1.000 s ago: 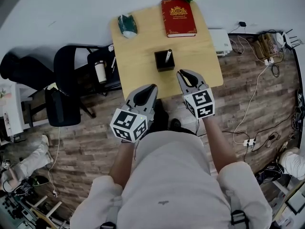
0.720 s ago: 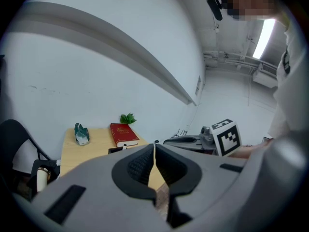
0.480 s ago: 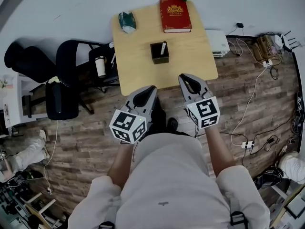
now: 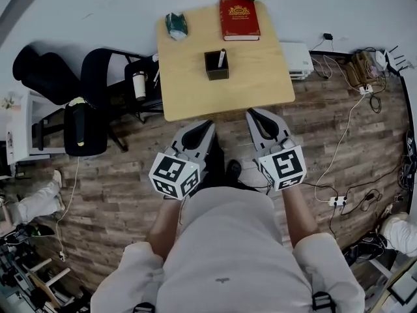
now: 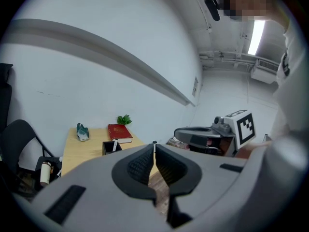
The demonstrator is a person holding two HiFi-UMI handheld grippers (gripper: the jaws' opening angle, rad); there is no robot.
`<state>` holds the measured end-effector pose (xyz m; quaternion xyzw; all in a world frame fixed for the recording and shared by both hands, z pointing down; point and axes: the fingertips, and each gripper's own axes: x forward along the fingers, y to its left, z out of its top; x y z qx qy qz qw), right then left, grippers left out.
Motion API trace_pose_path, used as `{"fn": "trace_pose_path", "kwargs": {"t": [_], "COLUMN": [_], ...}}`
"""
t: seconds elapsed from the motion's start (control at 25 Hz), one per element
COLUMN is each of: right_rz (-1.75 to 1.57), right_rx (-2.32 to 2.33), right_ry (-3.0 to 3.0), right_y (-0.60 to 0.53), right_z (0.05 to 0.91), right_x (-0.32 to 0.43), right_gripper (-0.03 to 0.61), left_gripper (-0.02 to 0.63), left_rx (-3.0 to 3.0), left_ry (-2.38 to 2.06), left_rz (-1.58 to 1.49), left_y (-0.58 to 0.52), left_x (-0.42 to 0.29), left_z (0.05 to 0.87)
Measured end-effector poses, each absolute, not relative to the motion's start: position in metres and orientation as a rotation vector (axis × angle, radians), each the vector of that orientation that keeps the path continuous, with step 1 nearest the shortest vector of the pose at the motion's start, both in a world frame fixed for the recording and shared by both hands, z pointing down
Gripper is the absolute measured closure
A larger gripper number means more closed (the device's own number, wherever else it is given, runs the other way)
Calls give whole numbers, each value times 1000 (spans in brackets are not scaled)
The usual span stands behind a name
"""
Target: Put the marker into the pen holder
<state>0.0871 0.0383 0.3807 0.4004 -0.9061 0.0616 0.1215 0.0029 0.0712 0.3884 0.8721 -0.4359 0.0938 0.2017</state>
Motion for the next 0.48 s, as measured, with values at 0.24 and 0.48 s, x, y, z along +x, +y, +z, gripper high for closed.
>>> {"fn": "trace_pose_path", "kwargs": {"t": [0.24, 0.48], "right_rz": [166, 160], "right_rx": [1141, 1133], "right_ry": [-2674, -2692], "right_y": [62, 76], "right_z": [369, 365], "right_x": [90, 90], "right_gripper": [578, 578], "left_gripper": [600, 600], "left_rx": [2446, 2450], "left_ry": [-1257, -1279], "left_rz": [239, 227], "left_y": [86, 93], "left_x": [8, 9], "left_z": [376, 374]}}
